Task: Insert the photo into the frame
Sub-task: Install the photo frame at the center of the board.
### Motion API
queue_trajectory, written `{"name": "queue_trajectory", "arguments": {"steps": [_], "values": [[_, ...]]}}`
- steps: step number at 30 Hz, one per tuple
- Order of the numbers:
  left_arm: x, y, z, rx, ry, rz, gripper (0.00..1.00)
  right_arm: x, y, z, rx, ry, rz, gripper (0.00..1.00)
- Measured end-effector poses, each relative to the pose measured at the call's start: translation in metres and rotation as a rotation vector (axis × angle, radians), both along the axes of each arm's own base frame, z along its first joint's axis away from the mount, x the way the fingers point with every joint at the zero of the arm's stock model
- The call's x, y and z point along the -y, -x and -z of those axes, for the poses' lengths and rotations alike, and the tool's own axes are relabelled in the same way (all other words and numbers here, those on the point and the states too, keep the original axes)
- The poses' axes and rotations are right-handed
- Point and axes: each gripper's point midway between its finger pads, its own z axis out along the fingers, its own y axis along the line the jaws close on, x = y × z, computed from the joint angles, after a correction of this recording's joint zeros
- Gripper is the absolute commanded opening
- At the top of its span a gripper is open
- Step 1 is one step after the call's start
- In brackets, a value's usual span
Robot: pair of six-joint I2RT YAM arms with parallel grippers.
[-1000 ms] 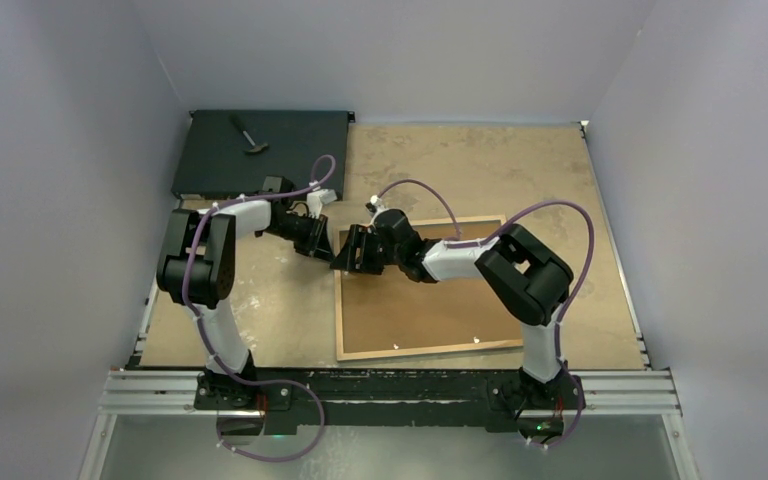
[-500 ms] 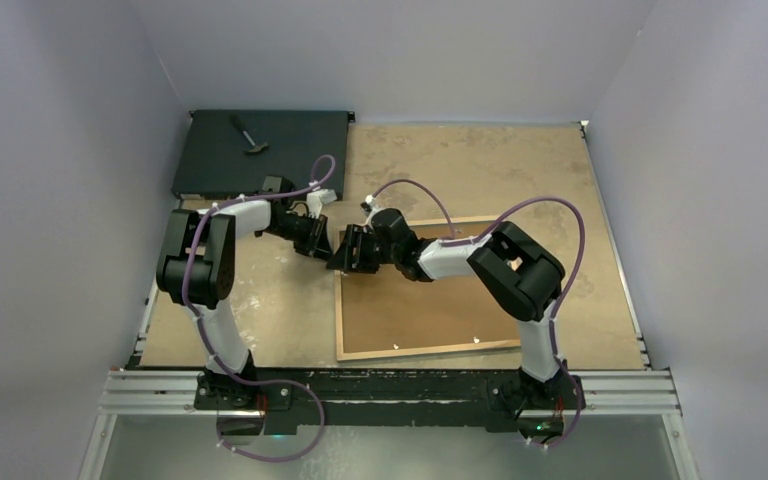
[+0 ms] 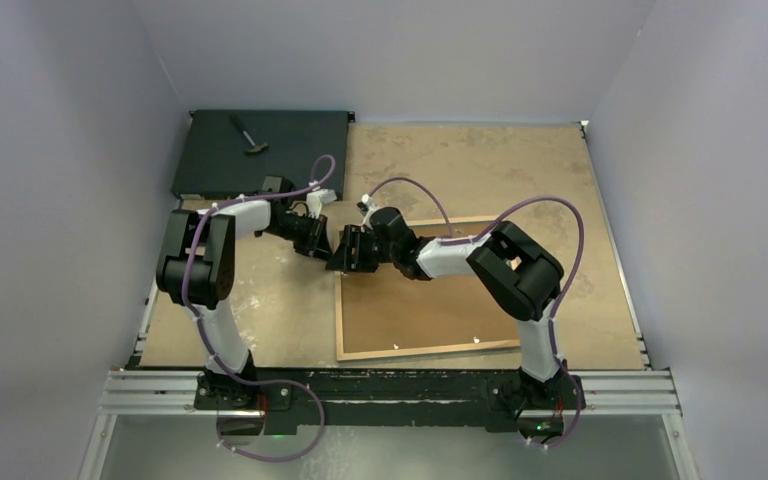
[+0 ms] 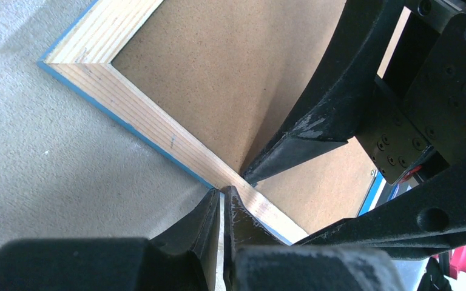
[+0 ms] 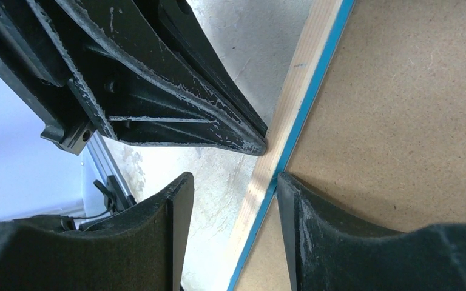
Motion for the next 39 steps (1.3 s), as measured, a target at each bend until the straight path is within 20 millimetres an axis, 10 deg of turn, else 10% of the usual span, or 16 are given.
{"name": "queue_trajectory", "arguments": {"steps": [39], "values": [[-0.0022, 0.0001, -0.001, 0.003, -0.016, 0.006, 0.0, -0.0013, 0.0019, -0.0036, 0.055, 0.112, -0.186, 0.65]]}}
